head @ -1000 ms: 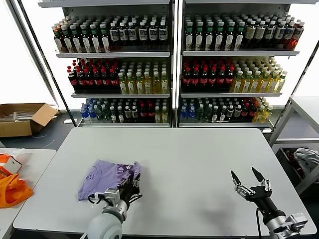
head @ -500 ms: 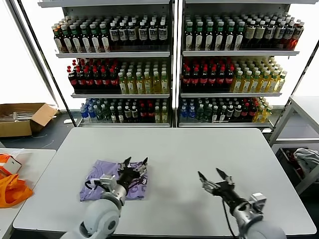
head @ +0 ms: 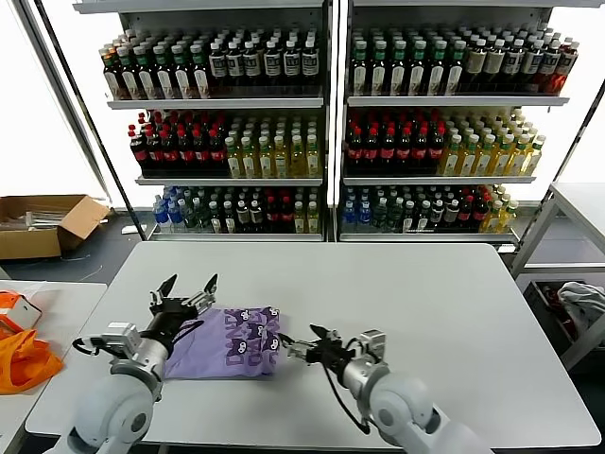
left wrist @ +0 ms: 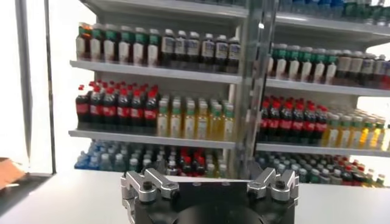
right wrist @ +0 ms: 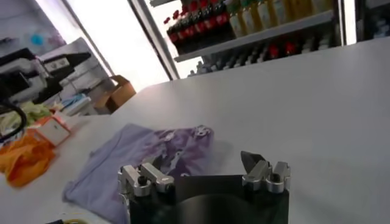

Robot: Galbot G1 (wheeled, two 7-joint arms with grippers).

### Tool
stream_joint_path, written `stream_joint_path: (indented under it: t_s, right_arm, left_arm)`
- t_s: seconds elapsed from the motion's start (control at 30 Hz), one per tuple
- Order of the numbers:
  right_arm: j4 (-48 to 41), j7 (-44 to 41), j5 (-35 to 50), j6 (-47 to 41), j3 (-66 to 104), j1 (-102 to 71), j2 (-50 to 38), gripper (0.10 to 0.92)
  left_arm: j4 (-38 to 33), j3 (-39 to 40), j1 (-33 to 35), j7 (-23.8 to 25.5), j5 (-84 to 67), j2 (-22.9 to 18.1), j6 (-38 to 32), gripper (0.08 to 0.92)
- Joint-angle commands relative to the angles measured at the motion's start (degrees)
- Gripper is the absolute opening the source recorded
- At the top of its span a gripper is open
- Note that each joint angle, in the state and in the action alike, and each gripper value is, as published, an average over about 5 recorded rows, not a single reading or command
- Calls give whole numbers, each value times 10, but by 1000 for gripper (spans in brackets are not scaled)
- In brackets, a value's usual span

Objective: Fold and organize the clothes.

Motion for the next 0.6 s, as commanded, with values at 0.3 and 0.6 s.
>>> stream_joint_path:
  t_s: [0.3, 0.6]
  right_arm:
    - [-59, 35, -26, -38, -117, 88, 46, 672]
    - [-48, 45, -103, -39, -108, 68, 28, 421]
  left_arm:
    - [-24, -86, 69, 20, -3, -23, -14, 823]
    - [-10, -100, 64, 3, -7, -23, -21, 823]
